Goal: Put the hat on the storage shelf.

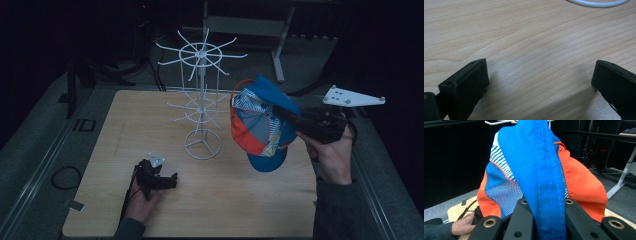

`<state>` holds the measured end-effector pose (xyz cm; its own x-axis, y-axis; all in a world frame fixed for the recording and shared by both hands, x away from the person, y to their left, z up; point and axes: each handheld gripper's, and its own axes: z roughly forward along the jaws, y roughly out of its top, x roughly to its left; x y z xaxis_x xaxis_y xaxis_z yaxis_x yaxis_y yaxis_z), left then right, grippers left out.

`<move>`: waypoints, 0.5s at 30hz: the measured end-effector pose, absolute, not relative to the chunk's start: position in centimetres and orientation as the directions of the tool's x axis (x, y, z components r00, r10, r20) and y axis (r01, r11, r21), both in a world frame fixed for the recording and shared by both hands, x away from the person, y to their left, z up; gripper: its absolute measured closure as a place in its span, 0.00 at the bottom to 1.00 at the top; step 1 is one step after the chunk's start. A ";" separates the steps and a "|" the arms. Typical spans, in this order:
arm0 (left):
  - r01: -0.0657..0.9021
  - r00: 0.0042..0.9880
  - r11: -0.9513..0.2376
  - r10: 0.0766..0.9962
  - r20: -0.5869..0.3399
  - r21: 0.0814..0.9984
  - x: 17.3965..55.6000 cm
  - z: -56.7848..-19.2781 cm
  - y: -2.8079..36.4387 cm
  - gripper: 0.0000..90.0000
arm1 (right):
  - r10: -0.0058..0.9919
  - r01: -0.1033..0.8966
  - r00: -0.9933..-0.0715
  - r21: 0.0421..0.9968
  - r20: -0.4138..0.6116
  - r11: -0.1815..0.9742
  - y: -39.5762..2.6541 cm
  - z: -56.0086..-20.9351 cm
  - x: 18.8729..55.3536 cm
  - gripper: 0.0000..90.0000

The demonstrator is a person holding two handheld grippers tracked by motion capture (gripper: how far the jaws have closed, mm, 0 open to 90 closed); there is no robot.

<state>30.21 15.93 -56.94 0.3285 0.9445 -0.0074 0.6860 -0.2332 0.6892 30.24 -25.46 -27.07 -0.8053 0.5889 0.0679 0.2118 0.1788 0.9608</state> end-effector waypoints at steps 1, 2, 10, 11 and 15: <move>0.685 0.328 -0.233 0.945 -0.008 0.690 30.2 -56.9 15.9 0.02 | 0.588 0.212 -0.806 0.961 0.068 0.178 -25.4 -27.0 30.2 0.97; 0.686 0.329 -0.234 0.944 -0.007 0.689 30.2 -56.9 15.9 0.02 | 0.586 0.209 -0.808 0.961 0.067 0.179 -25.4 -27.0 30.2 0.97; 0.685 0.329 -0.235 0.944 -0.005 0.689 30.2 -56.9 15.9 0.02 | 0.580 0.204 -0.812 0.963 0.068 0.174 -25.3 -26.8 30.2 0.97; 0.685 0.328 -0.235 0.945 -0.005 0.689 30.2 -56.9 15.9 0.02 | 0.578 0.202 -0.813 0.964 0.067 0.173 -25.3 -26.8 30.2 0.97; 0.685 0.329 -0.235 0.944 -0.005 0.689 30.2 -56.9 15.9 0.02 | 0.575 0.195 -0.816 0.966 0.063 0.171 -25.3 -26.7 30.1 0.97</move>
